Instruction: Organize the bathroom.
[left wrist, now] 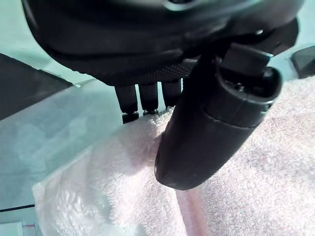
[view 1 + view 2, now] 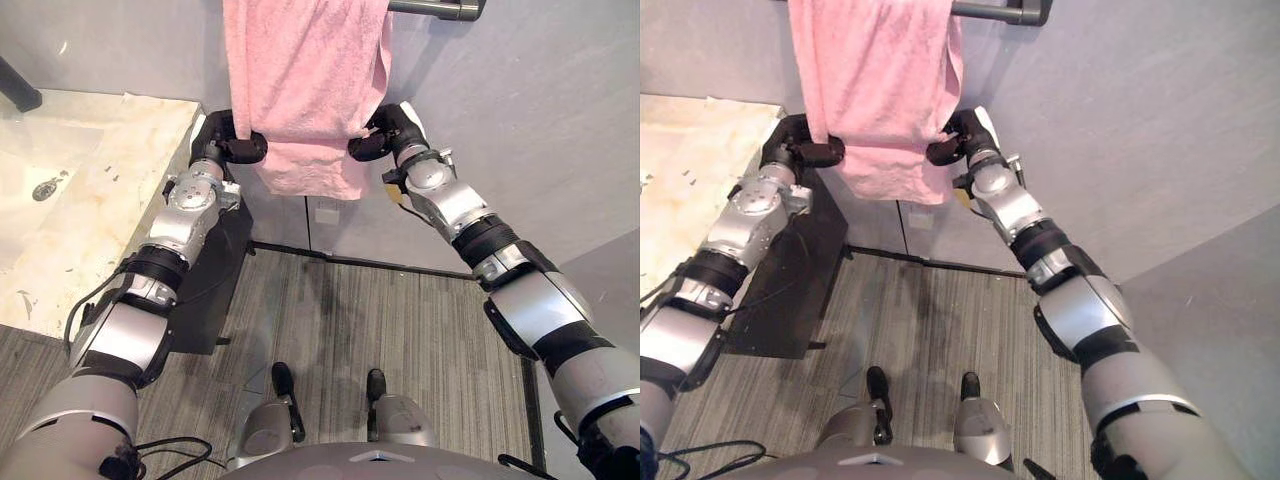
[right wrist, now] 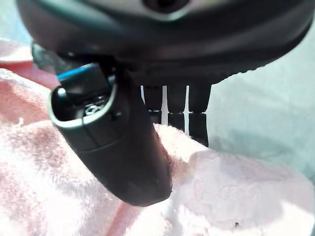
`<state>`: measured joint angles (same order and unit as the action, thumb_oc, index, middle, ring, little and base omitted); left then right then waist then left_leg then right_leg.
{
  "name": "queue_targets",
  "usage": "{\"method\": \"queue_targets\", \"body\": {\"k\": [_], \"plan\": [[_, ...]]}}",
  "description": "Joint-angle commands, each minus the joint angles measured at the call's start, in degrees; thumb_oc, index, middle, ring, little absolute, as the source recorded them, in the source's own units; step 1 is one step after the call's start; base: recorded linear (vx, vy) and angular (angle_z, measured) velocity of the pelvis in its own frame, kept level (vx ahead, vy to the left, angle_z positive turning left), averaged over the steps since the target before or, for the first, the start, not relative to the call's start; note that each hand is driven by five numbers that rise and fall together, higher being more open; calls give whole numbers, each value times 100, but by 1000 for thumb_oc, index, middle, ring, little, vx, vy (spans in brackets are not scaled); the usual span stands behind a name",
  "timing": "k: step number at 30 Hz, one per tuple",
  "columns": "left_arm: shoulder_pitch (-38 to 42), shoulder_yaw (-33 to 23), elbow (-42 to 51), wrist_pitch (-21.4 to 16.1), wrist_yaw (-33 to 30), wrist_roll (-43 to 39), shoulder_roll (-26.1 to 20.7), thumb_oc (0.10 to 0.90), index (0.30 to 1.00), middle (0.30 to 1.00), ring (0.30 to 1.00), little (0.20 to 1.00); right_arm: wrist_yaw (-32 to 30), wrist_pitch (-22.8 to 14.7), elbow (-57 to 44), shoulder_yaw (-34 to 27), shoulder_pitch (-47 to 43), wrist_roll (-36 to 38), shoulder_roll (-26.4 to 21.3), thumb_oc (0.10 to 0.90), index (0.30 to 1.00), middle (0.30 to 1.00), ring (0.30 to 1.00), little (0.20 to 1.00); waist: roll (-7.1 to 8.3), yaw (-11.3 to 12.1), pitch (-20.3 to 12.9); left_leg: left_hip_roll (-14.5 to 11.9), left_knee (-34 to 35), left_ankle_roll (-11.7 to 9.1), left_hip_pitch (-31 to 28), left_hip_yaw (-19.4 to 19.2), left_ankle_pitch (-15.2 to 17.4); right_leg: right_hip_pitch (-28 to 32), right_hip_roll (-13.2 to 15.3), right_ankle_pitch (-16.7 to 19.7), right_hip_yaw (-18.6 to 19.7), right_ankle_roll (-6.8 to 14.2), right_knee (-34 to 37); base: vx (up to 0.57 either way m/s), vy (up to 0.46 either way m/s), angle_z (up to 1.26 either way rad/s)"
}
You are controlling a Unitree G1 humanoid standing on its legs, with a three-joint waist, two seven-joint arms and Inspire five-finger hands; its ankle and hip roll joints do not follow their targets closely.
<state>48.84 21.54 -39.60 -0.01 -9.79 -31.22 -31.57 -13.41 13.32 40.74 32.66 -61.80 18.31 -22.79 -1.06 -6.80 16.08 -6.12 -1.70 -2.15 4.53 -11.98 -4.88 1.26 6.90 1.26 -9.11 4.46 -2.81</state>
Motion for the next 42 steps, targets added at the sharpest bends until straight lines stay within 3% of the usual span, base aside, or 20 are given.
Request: {"method": "queue_targets", "body": {"k": [1,14,15,16,17,27,38,42], "plan": [[-457,-854,-447,-448,-534,54,-872,400,300,300,300,300,-620,-90,511,-155,-722,-662,-1330,400,300,300,300,300,-49,120,-571,-938,-489,-692,-432,-404,455,-567,199,-396,242,363,-341,0,0,0],[-555,-968,-401,-377,-521,68,-948,400,300,300,300,300,-168,248,683,-176,-486,-274,-1443,400,300,300,300,300,-39,68,-575,-913,-482,-675,-436,-437,472,-590,199,-418,289,348,-348,0,0,0],[-549,-962,-390,-369,-520,71,-952,420,331,331,331,331,-112,256,668,-168,-468,-194,-1430,400,300,300,300,300,-41,66,-569,-908,-482,-671,-432,-441,476,-595,202,-419,291,349,-348,0,0,0],[-539,-953,-386,-359,-510,63,-960,527,491,491,491,491,-84,257,660,-162,-460,-165,-1418,511,467,467,467,467,-40,66,-566,-905,-486,-671,-426,-441,477,-601,204,-419,293,349,-350,-40,-1,-1],[-540,-960,-361,-310,-438,65,-995,800,900,900,900,900,-57,303,553,-133,-441,-44,-1393,800,900,900,900,900,-40,65,-546,-894,-496,-664,-415,-447,483,-620,208,-413,300,349,-360,-42,-6,-1],[-643,-1059,-274,-211,-254,144,-1115,800,900,900,900,900,40,671,-333,-179,-331,136,-1388,800,900,900,900,900,-23,-27,-539,-877,-463,-652,-460,-571,475,-623,200,-394,386,358,-342,-9,-3,-2],[-920,-1297,-214,-211,-184,217,-1099,800,900,900,900,900,34,833,-709,-417,-92,113,-1460,800,900,900,900,900,-44,-84,-570,-835,-423,-619,-529,-638,509,-597,191,-393,451,369,-312,-2,-3,-3],[-1054,-1318,-207,-23,235,150,-1012,800,900,900,900,900,294,1046,-816,-428,10,-124,-1422,800,900,900,900,900,-62,-88,-564,-817,-394,-611,-528,-660,516,-617,204,-377,442,388,-290,-32,6,0]]}}
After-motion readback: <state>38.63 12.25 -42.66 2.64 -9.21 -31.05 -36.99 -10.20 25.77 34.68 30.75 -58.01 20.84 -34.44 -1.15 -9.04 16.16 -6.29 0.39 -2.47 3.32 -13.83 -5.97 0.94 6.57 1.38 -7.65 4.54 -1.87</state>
